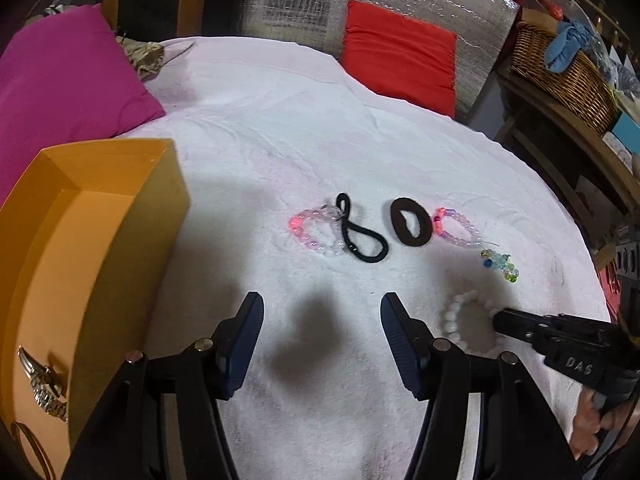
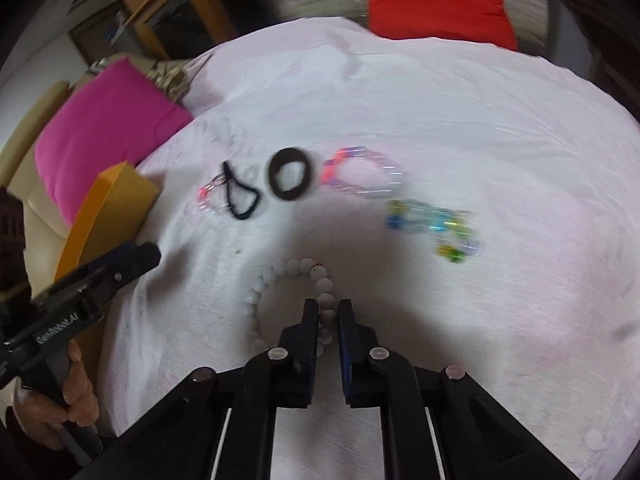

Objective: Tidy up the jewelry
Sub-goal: 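Move the left gripper to the black hair tie while the right gripper moves to the white pearl bracelet, then grasp the black hair tie with the left gripper while the right gripper grasps the pearl bracelet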

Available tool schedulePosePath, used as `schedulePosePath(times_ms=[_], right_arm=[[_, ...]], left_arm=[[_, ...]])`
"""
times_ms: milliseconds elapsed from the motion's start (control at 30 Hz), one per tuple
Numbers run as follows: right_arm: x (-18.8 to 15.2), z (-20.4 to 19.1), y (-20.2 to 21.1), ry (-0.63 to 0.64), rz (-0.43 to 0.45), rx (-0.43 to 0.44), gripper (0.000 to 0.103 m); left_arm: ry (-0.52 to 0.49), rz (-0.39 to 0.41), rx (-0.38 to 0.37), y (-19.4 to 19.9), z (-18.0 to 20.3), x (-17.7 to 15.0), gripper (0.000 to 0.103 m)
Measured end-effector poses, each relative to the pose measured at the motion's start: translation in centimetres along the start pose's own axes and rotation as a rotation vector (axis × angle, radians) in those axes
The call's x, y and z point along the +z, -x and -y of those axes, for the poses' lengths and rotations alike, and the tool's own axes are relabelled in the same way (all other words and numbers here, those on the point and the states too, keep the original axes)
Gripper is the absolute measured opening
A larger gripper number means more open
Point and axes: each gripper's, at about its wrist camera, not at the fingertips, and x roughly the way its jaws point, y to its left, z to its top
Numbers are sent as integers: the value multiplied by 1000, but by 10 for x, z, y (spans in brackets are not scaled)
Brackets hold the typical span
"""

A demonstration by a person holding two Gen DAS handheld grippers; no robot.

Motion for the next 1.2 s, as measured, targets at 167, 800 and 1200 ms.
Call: schedulePosePath(times_ms=[167, 800, 1200], right_arm=[[-8, 20, 10, -52, -35, 25, 10], [-20, 28, 10, -56, -65, 90, 10], [-23, 41, 23, -105, -42, 104, 11]], left_arm=[[37, 40, -42, -6, 3, 19, 62], [-30, -58, -19, -82, 23, 57, 23], [-195, -92, -128, -35, 57, 29, 21]])
